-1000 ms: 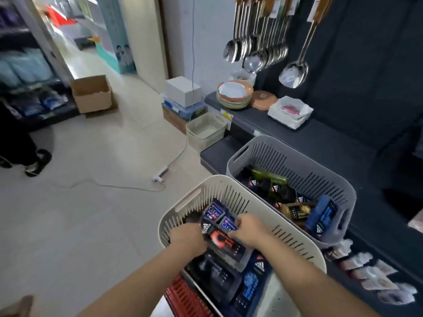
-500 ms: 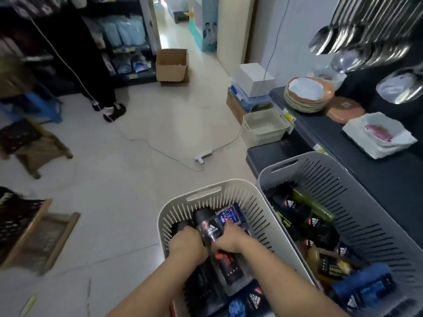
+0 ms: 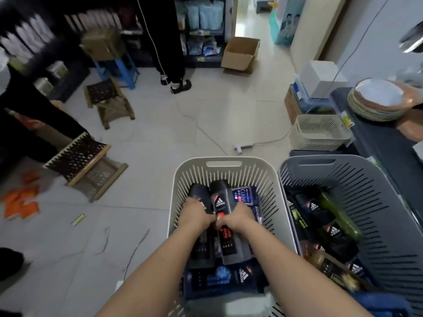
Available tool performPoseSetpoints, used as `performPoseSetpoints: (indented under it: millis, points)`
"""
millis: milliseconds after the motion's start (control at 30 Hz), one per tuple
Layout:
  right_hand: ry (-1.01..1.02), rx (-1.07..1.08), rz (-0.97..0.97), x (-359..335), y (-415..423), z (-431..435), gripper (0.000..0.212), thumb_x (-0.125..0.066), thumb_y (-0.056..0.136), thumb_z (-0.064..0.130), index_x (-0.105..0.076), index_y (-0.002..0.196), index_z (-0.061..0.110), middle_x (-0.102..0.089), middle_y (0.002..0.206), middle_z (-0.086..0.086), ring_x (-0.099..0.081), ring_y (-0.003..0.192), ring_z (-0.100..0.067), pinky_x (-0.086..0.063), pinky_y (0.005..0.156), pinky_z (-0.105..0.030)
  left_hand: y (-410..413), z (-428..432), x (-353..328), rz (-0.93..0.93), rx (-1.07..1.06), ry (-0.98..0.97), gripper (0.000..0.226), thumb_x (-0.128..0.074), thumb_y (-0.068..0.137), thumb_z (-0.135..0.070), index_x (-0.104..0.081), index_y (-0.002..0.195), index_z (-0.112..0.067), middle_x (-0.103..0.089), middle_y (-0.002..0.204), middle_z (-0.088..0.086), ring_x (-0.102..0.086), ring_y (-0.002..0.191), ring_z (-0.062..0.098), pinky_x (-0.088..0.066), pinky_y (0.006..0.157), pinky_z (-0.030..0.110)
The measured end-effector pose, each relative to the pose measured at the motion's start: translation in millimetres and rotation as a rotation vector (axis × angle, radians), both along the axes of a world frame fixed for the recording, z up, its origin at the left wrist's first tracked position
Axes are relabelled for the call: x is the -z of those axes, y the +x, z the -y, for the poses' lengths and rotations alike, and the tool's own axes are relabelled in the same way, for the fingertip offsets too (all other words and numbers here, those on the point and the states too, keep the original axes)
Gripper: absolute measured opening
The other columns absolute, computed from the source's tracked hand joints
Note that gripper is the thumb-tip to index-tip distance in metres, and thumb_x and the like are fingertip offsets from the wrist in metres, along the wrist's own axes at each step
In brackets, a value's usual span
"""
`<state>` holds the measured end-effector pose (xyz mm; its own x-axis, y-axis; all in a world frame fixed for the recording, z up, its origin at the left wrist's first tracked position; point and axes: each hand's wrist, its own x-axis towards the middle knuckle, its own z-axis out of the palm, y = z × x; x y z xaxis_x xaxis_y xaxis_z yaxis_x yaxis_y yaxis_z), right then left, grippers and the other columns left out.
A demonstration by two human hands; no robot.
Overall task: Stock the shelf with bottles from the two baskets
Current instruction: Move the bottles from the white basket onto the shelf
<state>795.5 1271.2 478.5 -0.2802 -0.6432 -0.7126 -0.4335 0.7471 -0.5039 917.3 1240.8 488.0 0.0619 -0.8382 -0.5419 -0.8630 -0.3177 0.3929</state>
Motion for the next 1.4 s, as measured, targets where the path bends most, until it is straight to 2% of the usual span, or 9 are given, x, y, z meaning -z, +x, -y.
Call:
performPoseSetpoints:
  millis: [100,167,300,433,533,933,1167,1267,1400]
  points:
    - [-0.040,0.082,0.094,-7.3,-2.8,-6.2,0.098,-0.084,0.042,0.019,-0.045,0.130,0.006,-0.060,0.121,-0.013,-0.060,0.108,-0.030,-0.053,0.083,-0.034,5.6,-5.5,-5.8,-0.090,-0.042,-0.003,0.086,-0.085,0.065,-0.035,-0.034,0.124,-0.001,-0.057,0.111,0.009,-0.058,0.092,0.023,-0.045,0.070,0.029]
    - [-0.114,0.148,0.189,-12.4,-10.3,-8.9,0.072,-0.080,0.036,0.014,-0.063,0.106,0.008,-0.070,0.100,-0.011,-0.067,0.093,-0.028,-0.058,0.082,-0.041,5.7,-9.5,-13.7,-0.141,-0.066,-0.038,0.078,-0.084,0.065,-0.038,-0.031,0.113,-0.009,-0.057,0.104,0.005,-0.054,0.083,0.020,-0.042,0.067,0.028]
    - [-0.222,0.219,0.349,-52.3,-25.7,-15.9,0.024,-0.077,0.062,-0.003,-0.064,0.077,0.010,-0.068,0.079,-0.006,-0.063,0.075,-0.021,-0.057,0.073,-0.039,2.0,-11.1,-40.5,-0.188,-0.058,-0.155,0.079,-0.083,0.064,-0.045,-0.031,0.111,-0.009,-0.057,0.105,0.006,-0.059,0.092,0.025,-0.043,0.071,0.029]
    - [-0.332,0.370,0.486,-86.6,-36.1,-18.7,0.044,-0.083,0.062,0.000,-0.058,0.098,0.008,-0.069,0.088,-0.010,-0.068,0.086,-0.029,-0.056,0.084,-0.045,4.2,-8.8,-75.7,-0.277,0.029,-0.355,0.081,-0.083,0.062,-0.045,-0.035,0.115,-0.007,-0.054,0.107,0.006,-0.057,0.099,0.025,-0.047,0.073,0.031]
    - [-0.478,0.515,0.537,-117.2,-45.2,-27.2,0.053,-0.087,0.062,0.008,-0.061,0.108,0.006,-0.074,0.084,-0.011,-0.071,0.071,-0.025,-0.059,0.074,-0.038,4.8,-2.6,-107.5,-0.323,0.124,-0.466,0.066,-0.081,0.064,-0.041,-0.036,0.103,-0.014,-0.056,0.101,0.001,-0.058,0.093,0.022,-0.047,0.073,0.030]
    - [-0.980,1.044,0.091,-241.2,-97.8,-166.5,0.040,-0.092,0.055,0.018,-0.071,0.087,0.009,-0.075,0.080,-0.008,-0.071,0.075,-0.026,-0.059,0.079,-0.045,-96.9,-45.6,-250.1,-0.700,0.705,-0.583,0.071,-0.082,0.062,-0.041,-0.036,0.110,-0.020,-0.061,0.097,-0.002,-0.062,0.089,0.023,-0.054,0.078,0.041]
    - [-1.129,1.209,-0.197,-297.0,-142.2,-347.2,0.037,-0.088,0.062,0.012,-0.065,0.090,0.009,-0.071,0.076,-0.006,-0.069,0.065,-0.020,-0.055,0.064,-0.034,-192.2,-203.9,-307.0,-0.876,1.038,-0.561,0.062,-0.080,0.063,-0.039,-0.037,0.101,-0.018,-0.054,0.087,-0.009,-0.055,0.086,0.019,-0.040,0.066,0.030]
    - [-1.156,1.291,-0.325,-315.8,-162.6,-442.8,0.034,-0.087,0.065,0.014,-0.066,0.091,0.011,-0.072,0.077,-0.004,-0.070,0.069,-0.020,-0.057,0.065,-0.033,-232.4,-292.4,-321.8,-0.973,1.161,-0.497,0.058,-0.081,0.066,-0.033,-0.037,0.099,-0.015,-0.053,0.080,-0.011,-0.052,0.071,0.010,-0.034,0.053,0.012]
    - [-1.157,1.412,-0.521,-328.7,-184.0,-569.9,0.025,-0.085,0.065,0.013,-0.067,0.082,0.013,-0.070,0.072,-0.004,-0.067,0.065,-0.021,-0.057,0.068,-0.038,-277.7,-411.4,-329.2,-1.070,1.265,-0.426,0.057,-0.079,0.065,-0.034,-0.036,0.099,-0.018,-0.057,0.078,-0.011,-0.055,0.069,0.003,-0.041,0.053,0.020]
